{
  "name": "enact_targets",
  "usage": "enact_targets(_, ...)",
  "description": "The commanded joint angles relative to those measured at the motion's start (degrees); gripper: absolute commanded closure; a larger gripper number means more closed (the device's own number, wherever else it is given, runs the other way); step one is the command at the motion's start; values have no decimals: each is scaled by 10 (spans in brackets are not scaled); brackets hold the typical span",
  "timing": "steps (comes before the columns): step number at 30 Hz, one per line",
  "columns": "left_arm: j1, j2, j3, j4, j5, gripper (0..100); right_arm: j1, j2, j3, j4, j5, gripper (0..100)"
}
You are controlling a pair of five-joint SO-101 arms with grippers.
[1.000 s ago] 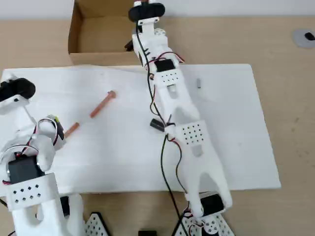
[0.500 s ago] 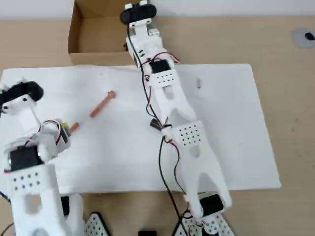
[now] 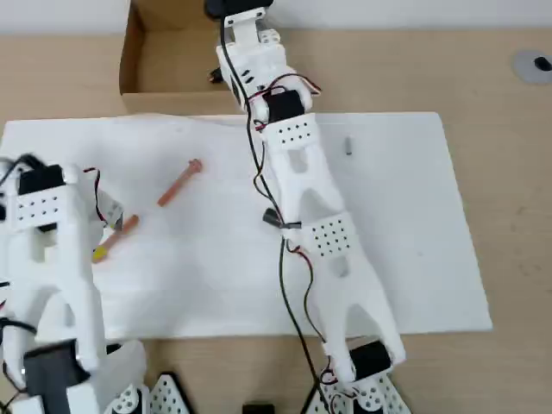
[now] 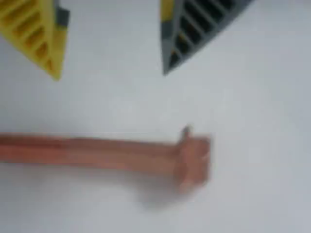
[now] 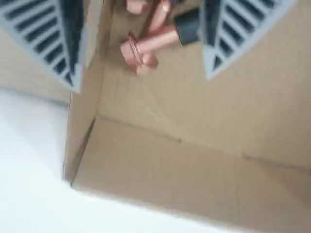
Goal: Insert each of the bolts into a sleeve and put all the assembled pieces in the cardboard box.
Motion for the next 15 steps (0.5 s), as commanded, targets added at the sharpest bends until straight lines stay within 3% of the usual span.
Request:
enact_targets(1,-12,2,-38,23,62,854,-2,-16,-34,21,4,798)
enact_targets(6,-62,-17,-20,18,196,850,-1,-16,-34,38,4,798)
enact_targets(15,-47,-20,14,-17,231,853,-14,-16,-34,38,4,798)
